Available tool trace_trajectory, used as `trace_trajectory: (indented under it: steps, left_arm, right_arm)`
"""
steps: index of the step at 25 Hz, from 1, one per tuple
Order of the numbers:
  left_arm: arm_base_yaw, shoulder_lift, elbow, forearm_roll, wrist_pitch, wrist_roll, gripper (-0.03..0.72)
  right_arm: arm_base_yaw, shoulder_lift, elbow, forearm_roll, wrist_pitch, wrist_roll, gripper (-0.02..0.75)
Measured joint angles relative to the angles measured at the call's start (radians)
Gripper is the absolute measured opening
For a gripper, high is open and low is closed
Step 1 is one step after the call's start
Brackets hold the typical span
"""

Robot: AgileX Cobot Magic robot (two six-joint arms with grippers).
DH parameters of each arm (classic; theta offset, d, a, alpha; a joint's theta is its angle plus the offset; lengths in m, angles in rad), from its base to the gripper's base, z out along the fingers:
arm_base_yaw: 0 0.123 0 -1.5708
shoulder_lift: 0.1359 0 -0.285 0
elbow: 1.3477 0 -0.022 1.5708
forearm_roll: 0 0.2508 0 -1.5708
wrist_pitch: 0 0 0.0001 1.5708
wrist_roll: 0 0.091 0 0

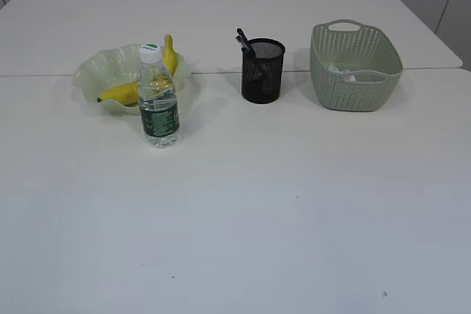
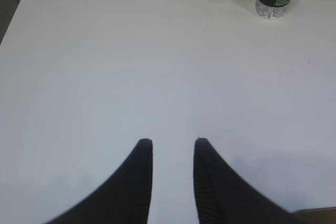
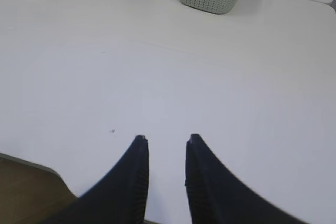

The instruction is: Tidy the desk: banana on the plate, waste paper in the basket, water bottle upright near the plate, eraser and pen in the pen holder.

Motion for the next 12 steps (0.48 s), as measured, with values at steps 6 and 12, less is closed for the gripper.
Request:
trace_trajectory:
  steps: [6, 12]
  left_arm:
    - [0.000, 0.000, 0.000, 0.000, 0.000, 0.000, 0.181]
    - [0.000, 0.000, 0.000, 0.000, 0.000, 0.000, 0.181]
  right_arm:
    - [0.000, 0.000, 0.000, 0.012, 0.000, -0.009, 0.193]
    - [0.000, 0.000, 0.000, 0.012, 0.000, -0.007, 0.193]
